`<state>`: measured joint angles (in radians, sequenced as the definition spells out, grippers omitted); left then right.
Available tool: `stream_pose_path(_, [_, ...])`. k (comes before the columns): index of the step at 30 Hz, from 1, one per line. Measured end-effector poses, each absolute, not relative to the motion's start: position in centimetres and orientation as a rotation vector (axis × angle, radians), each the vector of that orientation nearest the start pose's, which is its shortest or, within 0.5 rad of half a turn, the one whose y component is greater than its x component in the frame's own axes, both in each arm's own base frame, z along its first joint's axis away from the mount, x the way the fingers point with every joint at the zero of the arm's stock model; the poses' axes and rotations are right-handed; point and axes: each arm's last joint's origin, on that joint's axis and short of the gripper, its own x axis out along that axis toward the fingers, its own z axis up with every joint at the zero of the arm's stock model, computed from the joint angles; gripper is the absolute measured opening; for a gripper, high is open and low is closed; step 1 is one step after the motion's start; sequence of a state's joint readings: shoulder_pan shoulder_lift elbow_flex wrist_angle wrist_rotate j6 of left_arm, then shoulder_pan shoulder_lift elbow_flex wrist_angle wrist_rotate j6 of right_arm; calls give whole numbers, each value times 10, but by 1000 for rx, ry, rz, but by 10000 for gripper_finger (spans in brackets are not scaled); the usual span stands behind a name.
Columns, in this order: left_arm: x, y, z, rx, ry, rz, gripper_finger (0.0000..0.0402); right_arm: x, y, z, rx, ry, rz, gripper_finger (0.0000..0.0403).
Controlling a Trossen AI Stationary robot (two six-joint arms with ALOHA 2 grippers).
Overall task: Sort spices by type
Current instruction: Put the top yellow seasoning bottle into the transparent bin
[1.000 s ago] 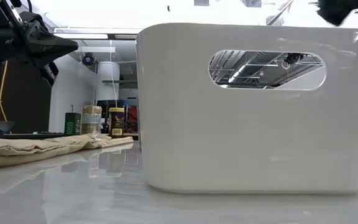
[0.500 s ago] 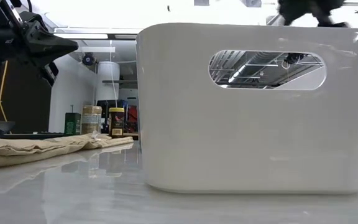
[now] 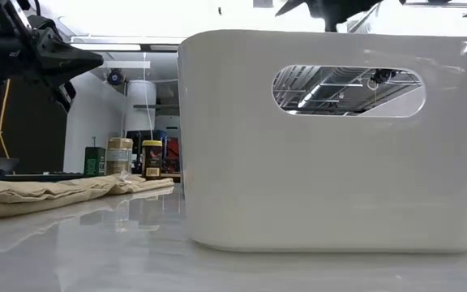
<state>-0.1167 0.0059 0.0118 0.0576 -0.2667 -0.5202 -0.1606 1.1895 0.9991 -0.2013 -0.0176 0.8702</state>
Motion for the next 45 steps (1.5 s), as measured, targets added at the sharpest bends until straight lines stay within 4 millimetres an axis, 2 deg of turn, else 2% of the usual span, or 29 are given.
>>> stream_pose_path(4, [96, -3, 175, -640, -134, 124, 0, 265, -45, 325, 952, 248, -324, 280])
stream_pose_path(12, [95, -3, 181, -985, -220, 73, 0, 266, -49, 332, 1033, 113, -390, 279])
stream_pose_path(17, [93, 3, 187, -1119, -382, 215, 0, 267, -50, 337, 1029, 41, -397, 279])
stream_pose_path(20, [91, 8, 202, -1029, -465, 256, 8, 267, -54, 338, 1025, 25, -421, 279])
stream_pose_path(23, [90, 12, 228, -952, -472, 297, 35, 265, -61, 337, 1014, 17, -444, 279])
stream_pose_path(27, [98, 21, 261, -811, -272, 426, 96, 263, -71, 337, 1007, 14, -453, 279])
stream_pose_path(30, [113, 34, 280, -707, -46, 528, 143, 260, -79, 337, 997, 25, -438, 279])
stream_pose_path(33, [136, 57, 296, -627, 156, 577, 181, 259, -84, 337, 980, 44, -411, 279])
stream_pose_path(35, [152, 80, 304, -583, 284, 593, 199, 258, -86, 337, 971, 59, -386, 279])
stream_pose_path(41, [187, 176, 322, -594, 616, 744, 231, 258, -86, 337, 942, 89, -345, 279])
stream_pose_path(45, [204, 231, 321, -708, 826, 843, 234, 259, -82, 335, 937, 121, -328, 279])
